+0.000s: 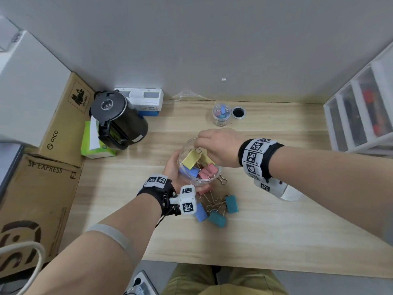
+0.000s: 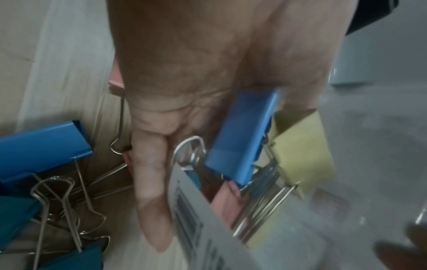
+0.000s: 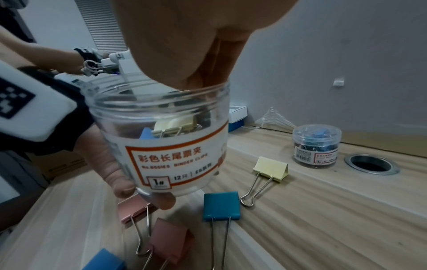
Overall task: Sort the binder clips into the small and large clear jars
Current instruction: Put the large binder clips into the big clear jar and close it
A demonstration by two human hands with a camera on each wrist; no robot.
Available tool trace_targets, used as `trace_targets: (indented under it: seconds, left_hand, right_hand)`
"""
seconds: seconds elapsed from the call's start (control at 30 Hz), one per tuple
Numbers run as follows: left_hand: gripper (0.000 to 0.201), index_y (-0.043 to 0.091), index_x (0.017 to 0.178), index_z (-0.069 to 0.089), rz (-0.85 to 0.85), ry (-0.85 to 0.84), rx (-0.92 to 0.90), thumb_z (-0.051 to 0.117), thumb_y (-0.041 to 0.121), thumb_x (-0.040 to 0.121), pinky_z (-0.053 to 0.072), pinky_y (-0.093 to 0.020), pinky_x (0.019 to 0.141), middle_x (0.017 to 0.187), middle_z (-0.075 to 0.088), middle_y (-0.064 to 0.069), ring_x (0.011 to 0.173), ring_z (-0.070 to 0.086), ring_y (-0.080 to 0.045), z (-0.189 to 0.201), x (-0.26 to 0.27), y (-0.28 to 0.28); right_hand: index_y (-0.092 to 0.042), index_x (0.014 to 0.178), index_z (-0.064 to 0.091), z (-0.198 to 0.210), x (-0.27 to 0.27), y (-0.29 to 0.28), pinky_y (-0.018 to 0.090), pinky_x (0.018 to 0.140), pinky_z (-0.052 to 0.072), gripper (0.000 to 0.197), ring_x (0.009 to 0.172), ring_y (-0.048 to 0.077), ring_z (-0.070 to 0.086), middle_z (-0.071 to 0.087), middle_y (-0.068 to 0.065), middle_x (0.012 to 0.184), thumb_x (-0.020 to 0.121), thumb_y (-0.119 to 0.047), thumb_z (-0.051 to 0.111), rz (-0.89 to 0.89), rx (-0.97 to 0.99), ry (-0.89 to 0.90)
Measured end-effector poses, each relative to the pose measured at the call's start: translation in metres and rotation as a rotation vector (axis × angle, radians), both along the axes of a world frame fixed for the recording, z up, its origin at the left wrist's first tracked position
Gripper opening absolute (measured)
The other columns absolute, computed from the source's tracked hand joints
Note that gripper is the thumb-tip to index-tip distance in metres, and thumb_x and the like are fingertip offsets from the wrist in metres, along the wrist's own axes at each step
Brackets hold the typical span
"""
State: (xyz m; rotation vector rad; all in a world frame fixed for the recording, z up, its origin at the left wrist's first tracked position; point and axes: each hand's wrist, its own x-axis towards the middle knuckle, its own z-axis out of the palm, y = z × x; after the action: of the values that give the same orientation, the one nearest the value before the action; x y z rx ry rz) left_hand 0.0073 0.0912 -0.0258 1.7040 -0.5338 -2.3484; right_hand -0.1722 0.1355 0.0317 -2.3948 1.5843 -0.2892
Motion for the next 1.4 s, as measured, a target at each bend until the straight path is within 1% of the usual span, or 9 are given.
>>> trace_targets:
  seconds: [0.13,0.3,0.37,0.57,0.67,0.77,1.07,1.27,1.4]
  left_hand:
    - [0.085,0.005,0.141,0.055,-0.021,0.183,0.219,0.055,0.069,0.085,0.055,-0.060,0.083,0.131,0.062,-0.029,0.106,0.066,-0.048,-0.006,0.014,-0.008]
    - [0.086,0.006,0.142,0.055,-0.026,0.234,0.199,0.055,0.067,0.081,0.048,-0.058,0.097,0.139,0.056,-0.032,0.127,0.053,-0.050,-0.009,0.029,-0.016]
    - [0.084,0.002,0.133,0.063,0.018,0.280,0.148,0.056,0.065,0.078,0.052,-0.047,0.083,0.127,0.063,-0.028,0.103,0.065,-0.041,-0.011,0.037,-0.019]
    - [0.081,-0.001,0.120,0.066,0.002,0.434,0.064,0.051,0.069,0.082,0.019,-0.034,0.059,0.104,0.056,-0.021,0.069,0.023,-0.025,-0.021,0.060,-0.032]
    - [0.085,-0.001,0.129,0.055,0.094,0.395,0.115,0.049,0.071,0.084,0.039,-0.032,0.057,0.109,0.056,-0.023,0.070,0.047,-0.028,-0.025,0.075,-0.037]
    - [0.095,0.000,0.132,0.059,0.169,0.243,0.142,0.059,0.068,0.066,0.061,-0.052,0.071,0.124,0.065,-0.028,0.091,0.071,-0.044,-0.031,0.087,-0.036]
    - [0.087,0.001,0.117,0.072,0.177,0.175,0.149,0.051,0.071,0.070,0.057,-0.052,0.083,0.116,0.071,-0.027,0.096,0.072,-0.043,-0.044,0.089,-0.038]
    - [0.088,0.003,0.114,0.068,0.091,0.164,0.095,0.054,0.067,0.055,0.055,-0.046,0.082,0.107,0.074,-0.023,0.090,0.072,-0.038,-0.034,0.075,-0.035]
    - [0.055,0.014,0.106,0.066,0.234,0.114,0.058,0.057,0.063,0.083,0.045,-0.051,0.096,0.108,0.068,-0.014,0.096,0.061,-0.035,-0.033,0.061,-0.031]
  right_hand:
    - [-0.009,0.106,0.064,-0.001,-0.010,-0.004,0.032,0.049,0.042,0.033,0.072,0.030,0.060,0.062,0.007,0.098,0.076,0.001,0.057,-0.122,-0.094,-0.066]
    - [-0.019,0.128,0.050,-0.014,-0.033,-0.014,0.031,0.070,0.039,0.043,0.099,0.024,0.057,0.049,-0.001,0.130,0.087,-0.006,0.051,-0.420,0.165,0.007]
    - [-0.020,0.134,0.044,-0.029,-0.039,-0.019,0.036,0.078,0.046,0.051,0.106,0.027,0.056,0.042,0.003,0.139,0.085,-0.010,0.054,-0.483,0.298,0.054]
    - [-0.023,0.146,0.028,-0.071,-0.037,-0.042,0.041,0.077,0.054,0.070,0.098,0.036,0.061,0.036,0.017,0.143,0.086,-0.043,0.058,-0.657,0.559,0.081]
    - [-0.022,0.145,0.025,-0.085,-0.026,-0.055,0.037,0.066,0.051,0.068,0.090,0.035,0.061,0.041,0.021,0.136,0.089,-0.051,0.051,-0.696,0.576,0.162]
    - [-0.020,0.129,0.038,-0.095,-0.013,-0.061,0.032,0.055,0.039,0.050,0.077,0.031,0.054,0.049,0.016,0.118,0.089,-0.050,0.048,-0.686,0.570,0.254]
    - [-0.016,0.124,0.050,-0.114,0.004,-0.068,0.033,0.060,0.039,0.036,0.079,0.028,0.052,0.047,0.010,0.103,0.089,-0.027,0.056,-0.659,0.567,0.450]
    - [-0.014,0.106,0.042,-0.109,-0.005,-0.050,0.034,0.061,0.040,0.025,0.068,0.026,0.047,0.035,0.016,0.118,0.086,-0.018,0.057,-0.721,0.517,0.120]
    - [-0.012,0.098,0.043,-0.100,-0.008,-0.037,0.036,0.066,0.051,0.026,0.070,0.027,0.051,0.032,0.011,0.116,0.078,-0.019,0.059,-0.732,0.544,-0.019]
